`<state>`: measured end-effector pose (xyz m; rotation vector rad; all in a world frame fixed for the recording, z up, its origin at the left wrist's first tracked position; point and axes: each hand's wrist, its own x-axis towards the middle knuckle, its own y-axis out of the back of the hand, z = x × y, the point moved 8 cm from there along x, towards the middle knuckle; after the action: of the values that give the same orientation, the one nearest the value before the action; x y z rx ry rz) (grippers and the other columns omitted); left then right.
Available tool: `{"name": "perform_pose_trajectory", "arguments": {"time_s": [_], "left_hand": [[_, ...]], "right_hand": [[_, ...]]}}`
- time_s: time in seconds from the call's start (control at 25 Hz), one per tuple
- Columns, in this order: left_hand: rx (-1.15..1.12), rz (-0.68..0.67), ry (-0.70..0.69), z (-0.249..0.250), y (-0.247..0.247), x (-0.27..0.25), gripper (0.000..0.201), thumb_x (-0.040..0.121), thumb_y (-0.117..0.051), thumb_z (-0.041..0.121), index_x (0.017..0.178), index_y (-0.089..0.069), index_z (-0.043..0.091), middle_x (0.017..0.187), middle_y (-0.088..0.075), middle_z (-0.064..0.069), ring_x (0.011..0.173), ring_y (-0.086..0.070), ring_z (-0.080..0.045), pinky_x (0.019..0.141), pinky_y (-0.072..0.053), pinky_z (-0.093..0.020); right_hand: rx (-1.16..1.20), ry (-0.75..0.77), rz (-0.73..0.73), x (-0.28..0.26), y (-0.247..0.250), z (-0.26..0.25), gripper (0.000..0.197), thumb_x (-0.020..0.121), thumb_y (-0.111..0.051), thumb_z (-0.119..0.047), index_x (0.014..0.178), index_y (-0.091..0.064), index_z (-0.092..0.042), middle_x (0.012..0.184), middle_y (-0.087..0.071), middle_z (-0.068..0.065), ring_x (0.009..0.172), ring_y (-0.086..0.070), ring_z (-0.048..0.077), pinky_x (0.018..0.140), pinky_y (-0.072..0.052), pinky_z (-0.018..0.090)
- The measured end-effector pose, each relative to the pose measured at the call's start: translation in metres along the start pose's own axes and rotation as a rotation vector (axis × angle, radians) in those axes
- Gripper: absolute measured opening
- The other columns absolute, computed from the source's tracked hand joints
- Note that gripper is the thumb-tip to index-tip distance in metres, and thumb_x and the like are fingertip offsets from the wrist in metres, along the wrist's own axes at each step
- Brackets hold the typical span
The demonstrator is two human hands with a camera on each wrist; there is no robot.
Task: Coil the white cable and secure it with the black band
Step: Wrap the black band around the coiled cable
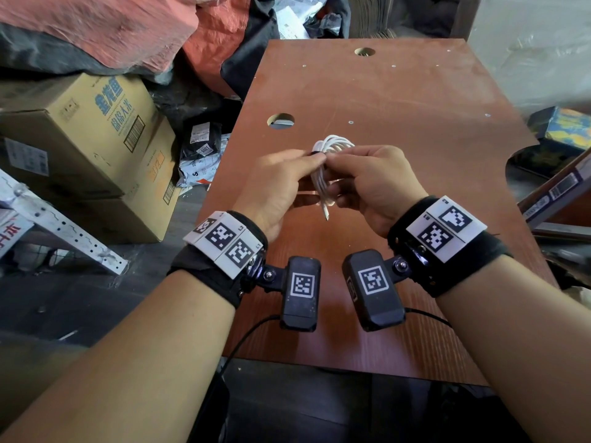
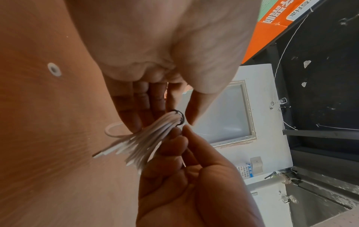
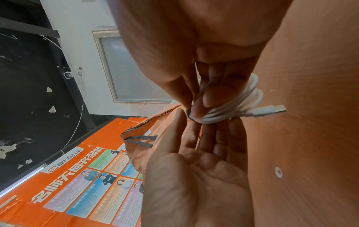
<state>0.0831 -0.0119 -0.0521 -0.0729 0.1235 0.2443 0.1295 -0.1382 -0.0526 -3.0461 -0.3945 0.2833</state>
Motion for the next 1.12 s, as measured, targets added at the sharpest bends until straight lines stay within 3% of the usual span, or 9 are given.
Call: {"name": "perform_pose_trajectory", "arguments": {"time_s": [0.2, 0.36, 0.44, 0.52, 0.6, 0.68, 0.8, 0.88, 1.12], "left_hand": [[-0.004, 0.052, 0.041, -0.007, 0.011, 0.004, 0.023, 0.092, -0.067, 0.02, 0.106, -0.071, 0.003, 0.088, -0.075, -0.011, 0.074, -0.071, -0.019, 0.068, -0.058, -0.032], [0.006, 0.07, 0.065, -0.007, 0.016, 0.005, 0.015, 0.095, -0.062, 0.015, 0.097, -0.072, 0.004, 0.081, -0.074, -0.006, 0.069, -0.07, -0.017, 0.065, -0.059, -0.032], [0.058, 0.061, 0.055, -0.005, 0.016, 0.005, 0.015, 0.097, -0.06, 0.015, 0.094, -0.072, 0.006, 0.077, -0.072, -0.005, 0.066, -0.068, -0.014, 0.063, -0.059, -0.031], [0.107, 0.051, 0.041, -0.003, 0.014, 0.006, 0.017, 0.099, -0.056, 0.013, 0.092, -0.07, 0.005, 0.075, -0.068, -0.005, 0.062, -0.064, -0.013, 0.064, -0.059, -0.031], [0.123, 0.032, 0.038, -0.003, 0.011, 0.006, 0.018, 0.1, -0.054, 0.012, 0.094, -0.069, 0.004, 0.074, -0.064, -0.006, 0.061, -0.061, -0.013, 0.065, -0.059, -0.033], [0.118, 0.011, 0.048, -0.004, 0.01, 0.005, 0.019, 0.1, -0.053, 0.012, 0.096, -0.069, 0.003, 0.073, -0.061, -0.005, 0.062, -0.06, -0.013, 0.064, -0.06, -0.037], [0.099, -0.01, 0.062, -0.005, 0.01, 0.005, 0.019, 0.101, -0.052, 0.012, 0.095, -0.068, 0.004, 0.073, -0.06, -0.006, 0.062, -0.06, -0.015, 0.057, -0.058, -0.035], [0.083, -0.021, 0.07, -0.005, 0.01, 0.005, 0.019, 0.101, -0.052, 0.012, 0.094, -0.066, 0.003, 0.073, -0.06, -0.007, 0.062, -0.061, -0.015, 0.055, -0.057, -0.031], [0.032, -0.022, 0.089, -0.007, 0.013, 0.004, 0.017, 0.1, -0.053, 0.012, 0.1, -0.066, 0.001, 0.079, -0.07, -0.012, 0.066, -0.069, -0.017, 0.055, -0.056, -0.03]], "right_hand": [[-0.084, 0.049, -0.043, -0.002, -0.004, -0.008, 0.012, 0.088, -0.057, 0.003, 0.086, -0.069, 0.002, 0.066, -0.063, 0.011, 0.044, -0.054, 0.019, 0.04, -0.04, 0.024], [-0.102, 0.138, 0.196, 0.004, 0.024, -0.017, 0.008, 0.08, -0.073, -0.009, 0.085, -0.066, -0.009, 0.066, -0.06, 0.002, 0.047, -0.049, 0.012, 0.043, -0.037, 0.024], [-0.189, 0.183, 0.239, 0.007, 0.033, -0.02, 0.026, 0.077, -0.078, -0.02, 0.1, -0.068, -0.017, 0.086, -0.064, -0.004, 0.071, -0.06, 0.007, 0.058, -0.047, 0.022], [-0.255, 0.197, 0.162, 0.01, 0.028, -0.021, 0.039, 0.081, -0.075, -0.026, 0.119, -0.066, -0.022, 0.114, -0.064, -0.006, 0.105, -0.06, 0.007, 0.084, -0.048, 0.023], [-0.248, 0.156, 0.063, 0.014, 0.019, -0.015, 0.041, 0.087, -0.069, -0.024, 0.127, -0.064, -0.02, 0.127, -0.063, -0.006, 0.117, -0.057, 0.008, 0.097, -0.044, 0.026], [-0.246, 0.113, 0.014, 0.016, 0.012, -0.008, 0.034, 0.088, -0.065, -0.025, 0.121, -0.067, -0.02, 0.121, -0.067, -0.004, 0.111, -0.061, 0.009, 0.098, -0.046, 0.03], [-0.198, 0.038, -0.038, 0.015, 0.007, 0.001, 0.024, 0.09, -0.061, -0.031, 0.103, -0.071, -0.015, 0.094, -0.068, 0.004, 0.088, -0.063, 0.018, 0.081, -0.051, 0.038], [-0.174, -0.004, -0.075, 0.013, 0.004, 0.004, 0.026, 0.096, -0.056, -0.031, 0.105, -0.069, -0.011, 0.091, -0.065, 0.009, 0.083, -0.062, 0.023, 0.073, -0.053, 0.04], [-0.179, -0.031, -0.112, 0.01, 0.001, 0.007, 0.031, 0.099, -0.05, -0.038, 0.103, -0.068, -0.012, 0.094, -0.063, 0.011, 0.082, -0.067, 0.025, 0.081, -0.058, 0.048]]}}
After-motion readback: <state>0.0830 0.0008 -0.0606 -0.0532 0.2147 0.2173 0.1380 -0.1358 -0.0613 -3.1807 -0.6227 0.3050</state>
